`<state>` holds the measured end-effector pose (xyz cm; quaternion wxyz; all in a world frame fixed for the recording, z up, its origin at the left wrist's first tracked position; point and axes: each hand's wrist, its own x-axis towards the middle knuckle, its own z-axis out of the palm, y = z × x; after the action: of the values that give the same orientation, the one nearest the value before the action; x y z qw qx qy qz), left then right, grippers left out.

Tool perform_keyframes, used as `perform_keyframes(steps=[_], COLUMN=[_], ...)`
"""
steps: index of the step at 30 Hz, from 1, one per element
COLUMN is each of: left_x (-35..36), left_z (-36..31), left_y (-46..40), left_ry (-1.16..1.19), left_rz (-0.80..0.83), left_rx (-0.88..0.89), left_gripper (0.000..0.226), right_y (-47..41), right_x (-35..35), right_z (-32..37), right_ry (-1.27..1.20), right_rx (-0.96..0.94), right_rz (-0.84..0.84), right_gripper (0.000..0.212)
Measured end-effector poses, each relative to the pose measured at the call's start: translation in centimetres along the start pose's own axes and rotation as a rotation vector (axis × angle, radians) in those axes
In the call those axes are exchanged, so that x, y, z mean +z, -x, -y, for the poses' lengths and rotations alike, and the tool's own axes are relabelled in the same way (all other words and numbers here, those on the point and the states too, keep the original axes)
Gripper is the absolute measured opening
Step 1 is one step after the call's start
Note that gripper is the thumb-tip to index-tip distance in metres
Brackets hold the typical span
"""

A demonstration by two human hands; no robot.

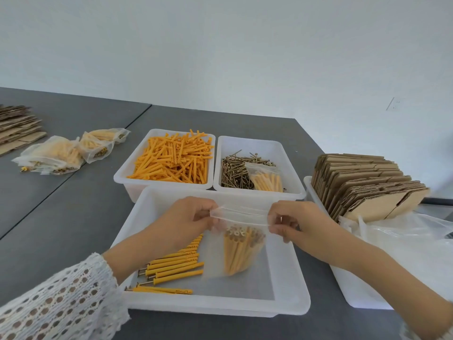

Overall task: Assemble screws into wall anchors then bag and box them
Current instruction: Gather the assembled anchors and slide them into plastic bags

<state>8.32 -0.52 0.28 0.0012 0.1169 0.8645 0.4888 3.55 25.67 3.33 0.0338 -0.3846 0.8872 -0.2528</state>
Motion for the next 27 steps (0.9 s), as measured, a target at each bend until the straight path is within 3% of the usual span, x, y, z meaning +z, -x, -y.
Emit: perform_keyframes(steps=[7,11,16,18,20,27], left_x=[0.8,1.0,1.7,2.0,2.3,2.7], left_z=[0.1,0.0,-0.2,-0.2,0.0,0.5], left_y=[0.1,0.8,1.1,0.9,0.7,0.0], left_ry=[0.031,-0.066,-0.023,0.005,0.015,0.136], left_rz=[-0.242,-0.301,-0.409,-0.449,-0.480,-0.530], left_rx=[-0.020,0.038,0.078,0.064,0.044,-0.045], left_gripper=[0.005,0.020,0.011,0.010,0.012,0.015], right_y=[-0.1,0.2,-0.1,-0.2,-0.2,0.1], right_x=[1.4,2.4,3.1,3.1,3.2,4.2], right_z=[0.8,0.3,0.0,-0.2,-0.3,0.3], right_ry=[-0.143,-0.253,-0.464,-0.498,-0.499,-0.651], right_rx=[0.059,0.228,0.401,0.437,0.472,0.450], right_rz=[-0.221,-0.326,-0.349,-0.349,-0.349,-0.466], right_gripper=[0.026,0.022,0.016,0.007,0.010,0.012])
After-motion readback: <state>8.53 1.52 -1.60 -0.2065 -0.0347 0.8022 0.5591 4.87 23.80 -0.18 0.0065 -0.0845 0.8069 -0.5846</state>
